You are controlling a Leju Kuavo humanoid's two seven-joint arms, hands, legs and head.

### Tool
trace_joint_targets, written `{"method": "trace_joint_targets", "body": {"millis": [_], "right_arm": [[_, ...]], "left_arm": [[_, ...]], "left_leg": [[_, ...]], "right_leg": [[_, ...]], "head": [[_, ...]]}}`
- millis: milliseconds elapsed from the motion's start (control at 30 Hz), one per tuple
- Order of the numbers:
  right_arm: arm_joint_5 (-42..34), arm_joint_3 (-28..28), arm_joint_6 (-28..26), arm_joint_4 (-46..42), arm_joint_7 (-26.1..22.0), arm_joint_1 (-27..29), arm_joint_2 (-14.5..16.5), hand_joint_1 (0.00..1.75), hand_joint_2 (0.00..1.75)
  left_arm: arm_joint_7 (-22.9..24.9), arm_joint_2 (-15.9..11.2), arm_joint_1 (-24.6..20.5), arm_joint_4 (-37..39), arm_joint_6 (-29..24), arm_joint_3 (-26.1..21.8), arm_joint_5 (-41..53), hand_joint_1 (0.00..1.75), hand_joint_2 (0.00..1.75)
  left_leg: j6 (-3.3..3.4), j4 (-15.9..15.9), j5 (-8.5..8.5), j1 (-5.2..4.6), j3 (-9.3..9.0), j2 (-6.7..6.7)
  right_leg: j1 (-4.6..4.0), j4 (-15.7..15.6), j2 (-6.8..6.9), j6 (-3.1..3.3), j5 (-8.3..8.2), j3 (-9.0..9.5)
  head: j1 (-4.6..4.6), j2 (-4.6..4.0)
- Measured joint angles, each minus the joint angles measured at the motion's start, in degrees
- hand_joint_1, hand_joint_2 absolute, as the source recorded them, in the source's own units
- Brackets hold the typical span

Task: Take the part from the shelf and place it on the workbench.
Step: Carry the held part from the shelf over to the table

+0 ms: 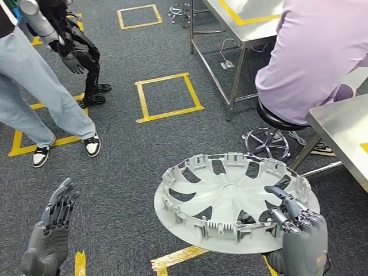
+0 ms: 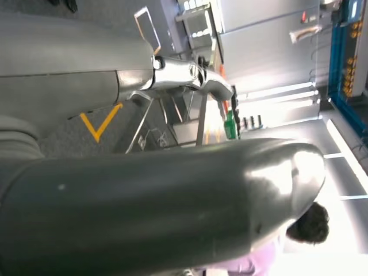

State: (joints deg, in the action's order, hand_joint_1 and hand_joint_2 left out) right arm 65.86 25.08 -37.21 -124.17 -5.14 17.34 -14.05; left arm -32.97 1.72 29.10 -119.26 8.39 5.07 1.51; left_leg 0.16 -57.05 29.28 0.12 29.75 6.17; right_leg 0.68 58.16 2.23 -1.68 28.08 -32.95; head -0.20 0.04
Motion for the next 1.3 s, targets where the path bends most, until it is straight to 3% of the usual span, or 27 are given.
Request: {"method": "trace_joint_targets", "body": {"millis": [33, 100, 167, 200, 233, 267, 333, 367, 400, 467, 533, 600, 667, 733, 767, 800, 867, 933, 967, 1033, 1067, 1133, 1167, 1233, 1267, 1300], "right_arm": [[-0.05, -0.04, 0.03, -0.11, 0.05, 0.03, 0.0, 1.75, 1.75], [-0.11, -0.13, 0.14, -0.4, 0.12, -0.11, 0.0, 1.75, 1.75], [-0.12, -0.18, 0.21, -0.59, 0.14, -0.29, 0.0, 1.75, 1.75], [-0.12, -0.2, 0.23, -0.61, 0.15, -0.34, 0.0, 1.75, 1.75], [-0.12, -0.21, 0.27, -0.63, 0.18, -0.34, 0.0, 1.75, 1.75], [-0.13, -0.23, 0.32, -0.64, 0.21, -0.32, 0.0, 1.75, 1.75], [-0.15, -0.25, 0.39, -0.68, 0.29, -0.31, 0.0, 1.75, 1.75], [-0.16, -0.25, 0.4, -0.71, 0.31, -0.32, 0.0, 1.75, 1.75], [-0.17, -0.26, 0.39, -0.74, 0.33, -0.36, 0.0, 1.75, 1.75], [-0.26, -0.32, 0.37, -0.82, 0.42, -0.39, 0.0, 1.75, 1.75], [-0.39, -0.41, 0.34, -0.96, 0.5, -0.27, -0.01, 1.75, 1.75], [-0.51, -0.51, 0.33, -1.17, 0.51, -0.26, -0.02, 1.75, 1.75], [-0.62, -0.63, 0.33, -1.28, 0.52, -0.41, -0.01, 1.75, 1.75], [-0.66, -0.74, 0.33, -1.29, 0.59, -0.47, 0.0, 1.75, 1.75], [-0.66, -0.78, 0.32, -1.29, 0.64, -0.43, 0.0, 1.75, 1.75], [-0.66, -0.82, 0.31, -1.29, 0.69, -0.38, 0.0, 1.75, 1.75], [-0.66, -0.89, 0.27, -1.31, 0.76, -0.32, 0.0, 1.75, 1.75], [-0.66, -0.95, 0.26, -1.39, 0.79, -0.3, 0.0, 1.75, 1.75], [-0.66, -0.97, 0.25, -1.43, 0.81, -0.29, 0.0, 1.75, 1.75], [-0.71, -1.11, 0.22, -1.59, 0.85, -0.17, -0.01, 1.75, 1.75], [-0.84, -1.23, 0.21, -1.71, 0.86, -0.11, -0.01, 1.75, 1.75], [-1.32, -1.55, 0.22, -1.9, 0.85, -0.16, -0.02, 1.75, 1.75], [-1.61, -1.72, 0.23, -1.92, 0.82, -0.23, -0.02, 1.75, 1.75], [-1.99, -2.12, 0.23, -1.92, 0.72, -0.3, -0.01, 1.75, 1.75], [-2.1, -2.3, 0.23, -1.92, 0.69, -0.28, -0.01, 1.75, 1.75], [-2.15, -2.47, 0.23, -1.92, 0.67, -0.26, -0.01, 1.75, 1.75]], "left_arm": [[0.13, -0.05, -0.13, 0.01, 0.05, 0.04, 0.01, 0.0, 0.0], [0.45, -0.24, -0.36, 0.01, 0.1, 0.09, 0.11, 0.0, 0.0], [0.74, -0.39, -0.42, 0.01, 0.08, 0.13, 0.25, 0.0, 0.0], [0.82, -0.44, -0.41, 0.01, 0.04, 0.17, 0.29, 0.0, 0.0], [0.87, -0.49, -0.4, 0.01, -0.02, 0.24, 0.32, 0.0, 0.0], [0.89, -0.56, -0.4, 0.01, -0.11, 0.33, 0.34, 0.0, 0.0], [0.9, -0.72, -0.4, 0.01, -0.27, 0.53, 0.33, 0.0, 0.0], [0.9, -0.79, -0.4, 0.01, -0.33, 0.6, 0.33, 0.0, 0.0], [0.91, -0.83, -0.38, 0.01, -0.38, 0.67, 0.32, 0.0, 0.0], [0.93, -0.86, -0.38, -0.01, -0.49, 0.84, 0.26, 0.0, 0.0], [0.93, -0.88, -0.41, -0.03, -0.63, 1.03, 0.21, 0.0, 0.0], [0.92, -0.92, -0.42, -0.03, -0.71, 1.19, 0.2, 0.0, 0.0], [0.91, -0.96, -0.37, -0.03, -0.79, 1.31, 0.2, 0.0, 0.0], [0.91, -0.99, -0.35, -0.03, -0.87, 1.35, 0.2, 0.0, 0.0], [0.9, -0.99, -0.38, -0.03, -0.9, 1.36, 0.2, 0.0, 0.0], [0.9, -0.99, -0.41, -0.03, -0.91, 1.37, 0.2, 0.0, 0.0], [0.9, -1.01, -0.46, -0.02, -0.92, 1.4, 0.2, 0.0, 0.0], [0.91, -1.02, -0.49, -0.03, -0.92, 1.42, 0.2, 0.0, 0.0], [0.91, -1.02, -0.52, -0.03, -0.92, 1.43, 0.2, 0.0, 0.0], [0.9, -1.03, -0.63, -0.03, -1.0, 1.46, 0.21, 0.0, 0.0], [0.91, -1.08, -0.71, -0.03, -1.08, 1.48, 0.22, 0.0, 0.0], [0.92, -1.21, -0.79, -0.03, -1.27, 1.49, 0.21, 0.0, 0.0], [0.95, -1.27, -0.79, -0.03, -1.33, 1.49, 0.2, 0.0, 0.0], [0.99, -1.31, -0.77, -0.02, -1.39, 1.5, 0.2, 0.0, 0.0], [1.0, -1.32, -0.78, -0.01, -1.42, 1.51, 0.19, 0.0, 0.0], [1.01, -1.32, -0.79, -0.01, -1.45, 1.51, 0.19, 0.0, 0.0]], "left_leg": [[-0.3, -0.2, 0.3, 0.15, -0.06, -0.2], [-0.79, -3.21, 2.5, 0.47, 1.05, -2.46], [-0.9, -10.67, 6.26, 0.58, 4.41, -5.05], [-0.85, -14.51, 7.63, 0.55, 6.28, -5.46], [-0.73, -16.86, 7.99, 0.52, 7.54, -5.61], [-0.52, -17.0, 7.12, 0.48, 7.84, -5.73], [0.15, -11.07, 2.83, 0.36, 5.61, -6.76], [0.54, -7.09, 0.91, 0.33, 3.98, -8.22], [0.76, -3.8, -0.27, 0.34, 2.66, -9.5], [0.91, -1.09, -0.62, 0.24, 1.63, -10.84], [1.06, -0.42, -0.83, 0.27, 1.45, -9.6], [1.51, 0.45, -1.22, 0.5, 1.15, -8.05], [1.85, 0.8, -1.34, 0.5, 1.02, -6.38], [1.91, 0.73, -1.25, 0.43, 1.01, -4.67], [1.87, 0.7, -1.16, 0.42, 0.97, -3.89], [1.76, 0.64, -1.03, 0.44, 0.89, -3.16], [1.3, 0.43, -0.62, 0.35, 0.6, -1.86], [0.68, 0.09, -0.21, 0.05, 0.35, -0.88], [0.4, 0.0, -0.11, -0.09, 0.26, -0.44], [-0.12, -0.07, 0.1, -0.01, 0.08, 0.31], [-0.42, -0.48, 0.58, 0.14, 0.12, -0.3], [-0.9, -4.36, 3.21, 0.46, 1.65, -3.1], [-0.99, -8.1, 5.09, 0.53, 3.31, -4.57], [-1.0, -15.56, 7.79, 0.54, 6.92, -5.55], [-0.9, -17.03, 7.62, 0.52, 7.79, -5.65], [-0.7, -16.19, 6.29, 0.5, 7.63, -5.8]], "right_leg": [[0.03, -0.01, -0.51, 0.33, -0.07, -0.04], [0.17, -0.12, -1.57, 1.07, -0.23, 0.03], [0.16, -0.13, -2.69, 1.54, -0.29, 0.03], [0.06, -0.13, -3.37, 1.65, -0.3, 0.04], [-0.04, -0.12, -4.09, 1.71, -0.3, 0.07], [-0.14, -0.11, -4.88, 1.73, -0.3, 0.13], [-0.22, -0.09, -6.48, 1.72, -0.31, 0.29], [-0.25, -0.05, -7.2, 1.64, -0.32, 0.3], [-0.22, 0.02, -7.91, 1.46, -0.37, 0.17], [0.0, 0.08, -9.2, 0.8, -0.59, -0.35], [0.22, 0.04, -10.16, 0.04, -0.76, -1.11], [0.03, 2.06, -7.92, -0.45, 0.76, -2.51], [-0.07, 8.44, -4.19, -0.9, 4.4, -5.54], [0.09, 14.75, -2.76, -1.38, 6.81, -8.48], [0.17, 15.42, -2.49, -1.57, 6.53, -8.7], [0.25, 13.68, -2.15, -1.7, 5.2, -7.67], [0.24, 5.87, -0.16, -1.7, 1.78, -3.27], [0.07, 0.37, 1.39, -1.05, 0.16, -0.04], [-0.07, -0.24, 1.44, -0.64, 0.21, 0.3], [-0.05, -0.19, 0.11, 0.15, -0.03, 0.19], [0.02, -0.27, -0.45, 0.49, -0.14, 0.17], [0.22, -0.48, -1.57, 1.18, -0.38, 0.23], [0.2, -0.48, -2.18, 1.37, -0.43, 0.19], [0.07, -0.46, -3.61, 1.56, -0.48, 0.17], [-0.01, -0.43, -4.41, 1.58, -0.48, 0.21], [-0.07, -0.41, -5.22, 1.58, -0.48, 0.27]], "head": [[-0.03, 0.0], [-0.24, 0.0], [-0.47, 0.0], [-0.48, 0.0], [-0.48, 0.0], [-0.48, 0.0], [-0.48, 0.0], [-0.45, 0.0], [-0.45, 0.0], [-0.43, 0.0], [-0.45, 0.0], [-0.09, 0.0], [0.31, 0.0], [0.38, 0.0], [0.39, 0.0], [0.4, 0.0], [0.41, 0.0], [0.33, 0.0], [0.29, 0.0], [0.22, 0.0], [0.16, 0.0], [-0.12, 0.0], [-0.26, 0.0], [-0.37, 0.0], [-0.34, 0.0], [-0.35, 0.0]]}}
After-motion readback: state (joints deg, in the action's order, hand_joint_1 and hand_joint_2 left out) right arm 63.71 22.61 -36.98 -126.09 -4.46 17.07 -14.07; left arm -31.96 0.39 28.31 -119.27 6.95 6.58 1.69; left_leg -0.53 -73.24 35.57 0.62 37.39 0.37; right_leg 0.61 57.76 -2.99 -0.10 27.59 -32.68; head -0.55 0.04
